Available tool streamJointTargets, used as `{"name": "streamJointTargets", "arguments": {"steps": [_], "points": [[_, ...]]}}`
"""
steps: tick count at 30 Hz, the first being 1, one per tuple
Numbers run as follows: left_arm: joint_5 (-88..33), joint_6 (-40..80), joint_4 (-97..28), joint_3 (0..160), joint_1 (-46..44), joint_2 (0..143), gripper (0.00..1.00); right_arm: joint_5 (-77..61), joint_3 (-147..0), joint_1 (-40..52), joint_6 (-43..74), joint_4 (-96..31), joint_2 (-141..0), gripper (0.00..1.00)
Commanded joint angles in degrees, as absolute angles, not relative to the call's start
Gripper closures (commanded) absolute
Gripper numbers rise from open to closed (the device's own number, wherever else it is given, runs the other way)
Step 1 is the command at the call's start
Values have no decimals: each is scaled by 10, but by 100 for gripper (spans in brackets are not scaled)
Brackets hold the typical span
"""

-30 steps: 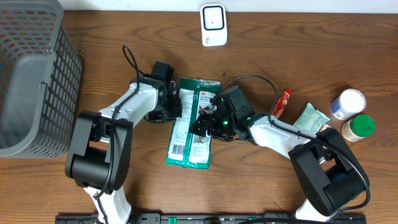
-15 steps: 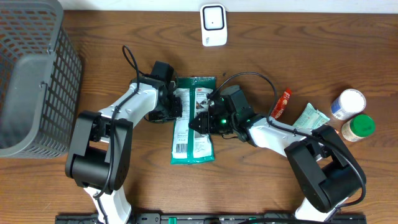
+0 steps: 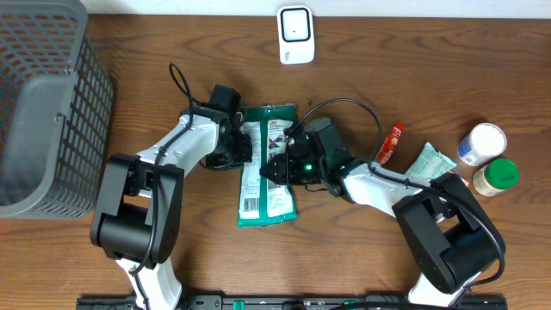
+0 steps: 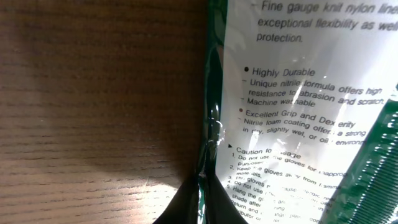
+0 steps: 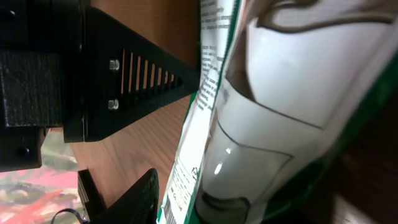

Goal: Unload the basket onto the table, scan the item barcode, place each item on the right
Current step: 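Grasp the gloves pack with the right gripper and release the left gripper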

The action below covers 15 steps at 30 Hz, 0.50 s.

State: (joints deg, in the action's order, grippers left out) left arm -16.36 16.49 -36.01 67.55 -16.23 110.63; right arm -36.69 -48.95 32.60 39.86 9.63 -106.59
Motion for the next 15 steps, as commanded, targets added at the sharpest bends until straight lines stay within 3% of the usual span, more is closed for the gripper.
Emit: {"name": "streamJointTargets", "arguments": {"steps": [1, 3, 5, 11, 15], "points": [[-160, 166, -368, 665, -169, 1133, 92, -375, -489, 338, 391, 108, -1092, 61], [-160, 166, -368, 665, -169, 1133, 92, -376, -489, 338, 391, 119, -1103, 73], [-160, 166, -368, 665, -168, 1133, 92, -376, -489, 338, 391, 119, -1107, 99], [-157, 166, -366, 672, -157, 1117, 93, -391, -489, 334, 391, 107, -1107, 99], [-157, 166, -366, 685, -131, 1074, 93, -509, -490, 312, 389, 114, -1106, 99]]}}
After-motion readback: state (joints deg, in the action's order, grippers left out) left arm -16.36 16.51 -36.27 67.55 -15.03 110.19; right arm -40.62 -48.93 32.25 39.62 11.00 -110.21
